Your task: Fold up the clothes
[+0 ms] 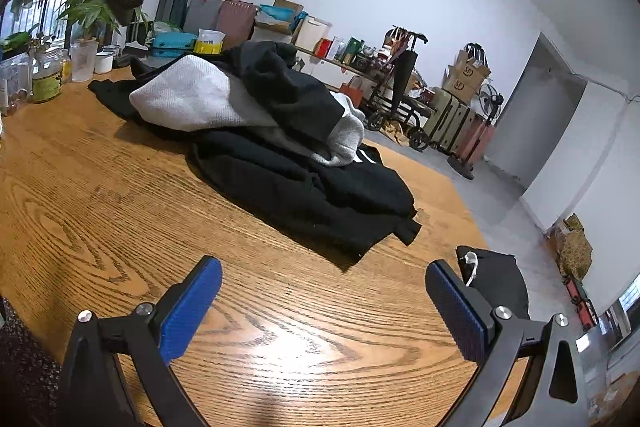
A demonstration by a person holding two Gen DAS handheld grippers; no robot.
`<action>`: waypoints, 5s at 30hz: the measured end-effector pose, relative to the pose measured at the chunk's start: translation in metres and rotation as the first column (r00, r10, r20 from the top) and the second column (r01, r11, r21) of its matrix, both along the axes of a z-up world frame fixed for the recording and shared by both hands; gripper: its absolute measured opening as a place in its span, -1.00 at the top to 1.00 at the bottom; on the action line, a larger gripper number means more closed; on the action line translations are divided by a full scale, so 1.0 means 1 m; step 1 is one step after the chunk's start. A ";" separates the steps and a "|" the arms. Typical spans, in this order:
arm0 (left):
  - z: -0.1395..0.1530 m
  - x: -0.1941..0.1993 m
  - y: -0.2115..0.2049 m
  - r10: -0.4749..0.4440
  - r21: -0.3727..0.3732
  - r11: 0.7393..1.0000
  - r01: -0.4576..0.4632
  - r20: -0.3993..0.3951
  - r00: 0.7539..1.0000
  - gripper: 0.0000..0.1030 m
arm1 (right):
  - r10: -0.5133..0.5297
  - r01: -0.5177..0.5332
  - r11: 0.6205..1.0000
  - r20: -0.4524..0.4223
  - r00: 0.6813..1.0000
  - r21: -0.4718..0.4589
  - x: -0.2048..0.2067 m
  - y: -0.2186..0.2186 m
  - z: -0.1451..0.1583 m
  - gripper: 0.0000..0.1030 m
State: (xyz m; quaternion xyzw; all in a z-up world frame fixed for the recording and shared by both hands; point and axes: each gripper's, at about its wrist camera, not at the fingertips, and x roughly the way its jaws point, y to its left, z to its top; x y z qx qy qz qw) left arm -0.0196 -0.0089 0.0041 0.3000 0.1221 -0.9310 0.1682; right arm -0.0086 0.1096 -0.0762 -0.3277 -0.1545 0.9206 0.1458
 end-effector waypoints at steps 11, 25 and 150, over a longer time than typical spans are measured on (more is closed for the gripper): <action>-0.001 -0.033 0.048 -0.153 0.051 0.987 0.153 -0.009 0.988 -1.00 | -0.092 0.093 0.995 0.019 0.996 -0.043 -0.015 0.041 0.003 -1.00; -0.013 -0.071 0.087 -0.268 0.031 0.963 0.268 -0.002 0.964 -1.00 | -0.152 0.163 0.976 0.087 0.985 -0.144 -0.051 0.083 -0.014 -1.00; -0.151 -0.088 0.015 -0.322 0.246 0.944 0.221 0.532 0.783 -0.24 | 0.280 -0.167 0.864 0.176 0.944 -0.475 -0.073 0.158 -0.040 -0.40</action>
